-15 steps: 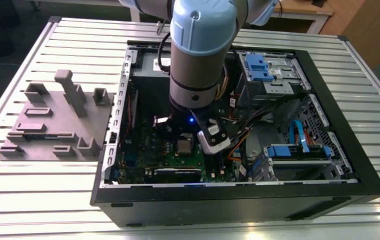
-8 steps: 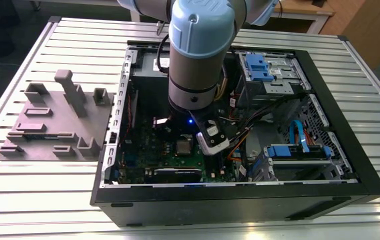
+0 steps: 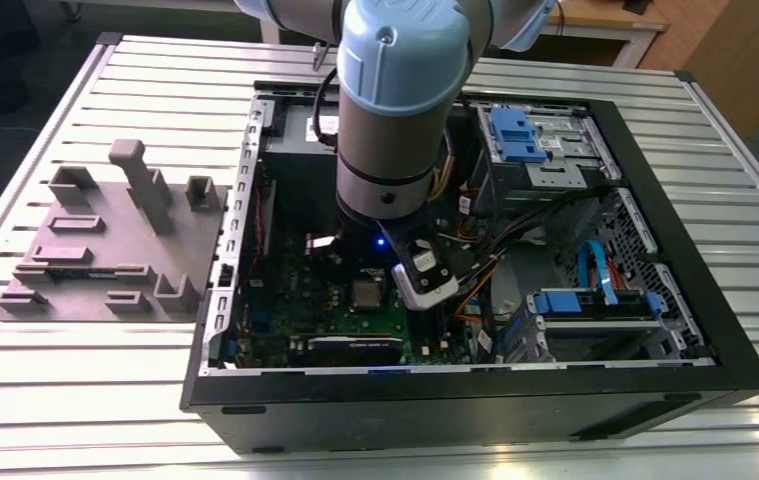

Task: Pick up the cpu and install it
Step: 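Place the cpu into insertion slot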

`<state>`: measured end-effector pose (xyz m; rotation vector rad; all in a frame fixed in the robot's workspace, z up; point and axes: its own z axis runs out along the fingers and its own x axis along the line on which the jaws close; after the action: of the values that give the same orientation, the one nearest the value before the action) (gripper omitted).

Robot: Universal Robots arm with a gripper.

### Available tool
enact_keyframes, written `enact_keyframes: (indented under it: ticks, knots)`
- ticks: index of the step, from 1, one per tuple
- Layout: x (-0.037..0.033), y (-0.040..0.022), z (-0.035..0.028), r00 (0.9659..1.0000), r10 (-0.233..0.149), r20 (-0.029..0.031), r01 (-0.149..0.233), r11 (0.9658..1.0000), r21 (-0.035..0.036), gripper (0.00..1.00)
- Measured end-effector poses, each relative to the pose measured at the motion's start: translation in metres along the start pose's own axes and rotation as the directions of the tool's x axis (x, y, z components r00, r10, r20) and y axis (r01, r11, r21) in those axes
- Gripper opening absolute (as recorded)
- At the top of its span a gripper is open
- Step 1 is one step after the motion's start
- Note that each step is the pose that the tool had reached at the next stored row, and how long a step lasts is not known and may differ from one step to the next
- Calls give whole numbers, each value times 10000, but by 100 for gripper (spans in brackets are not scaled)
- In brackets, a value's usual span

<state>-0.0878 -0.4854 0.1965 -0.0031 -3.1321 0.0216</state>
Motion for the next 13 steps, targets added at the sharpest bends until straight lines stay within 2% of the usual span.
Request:
enact_keyframes:
  ticks: [4, 13]
  knots:
    - [-1, 0, 17, 10000, 0, -2, 0, 10000, 3, 47]
    - [-2, 5, 71, 10000, -2, -1, 2, 10000, -77, 47]
